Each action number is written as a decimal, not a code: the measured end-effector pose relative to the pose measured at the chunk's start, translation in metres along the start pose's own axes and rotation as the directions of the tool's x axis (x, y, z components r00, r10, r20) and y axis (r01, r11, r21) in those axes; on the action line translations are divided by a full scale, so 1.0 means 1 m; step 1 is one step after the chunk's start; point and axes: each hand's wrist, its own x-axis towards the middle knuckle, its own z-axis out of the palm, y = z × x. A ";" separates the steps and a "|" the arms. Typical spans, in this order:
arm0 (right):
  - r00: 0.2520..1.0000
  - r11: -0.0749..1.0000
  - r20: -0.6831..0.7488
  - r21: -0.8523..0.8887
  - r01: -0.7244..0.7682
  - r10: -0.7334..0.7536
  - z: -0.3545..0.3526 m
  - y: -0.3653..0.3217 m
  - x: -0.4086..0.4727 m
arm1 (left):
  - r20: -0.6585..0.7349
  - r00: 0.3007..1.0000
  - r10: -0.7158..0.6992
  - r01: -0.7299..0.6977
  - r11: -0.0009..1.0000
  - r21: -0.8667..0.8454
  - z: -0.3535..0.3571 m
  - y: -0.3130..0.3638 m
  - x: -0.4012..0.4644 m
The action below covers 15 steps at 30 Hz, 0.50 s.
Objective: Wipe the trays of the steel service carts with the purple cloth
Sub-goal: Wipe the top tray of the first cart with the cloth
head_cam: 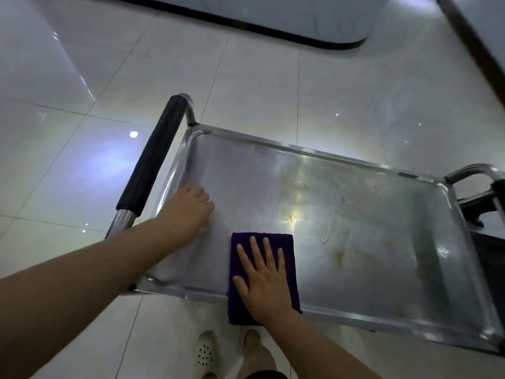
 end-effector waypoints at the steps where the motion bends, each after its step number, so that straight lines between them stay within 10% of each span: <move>1: 1.000 1.000 0.008 0.010 -0.006 0.006 0.000 0.000 0.002 | 0.115 0.993 -0.001 0.013 0.995 -0.103 0.005 0.015 0.004; 4: 1.000 0.999 0.005 0.038 -0.003 0.003 0.000 0.003 0.010 | 0.461 0.887 0.009 0.081 0.981 -0.175 0.021 0.048 0.009; 15: 0.998 0.998 -0.007 -0.017 0.057 -0.057 -0.023 0.065 0.115 | 0.594 0.804 -0.037 0.116 0.989 -0.097 0.024 0.063 0.037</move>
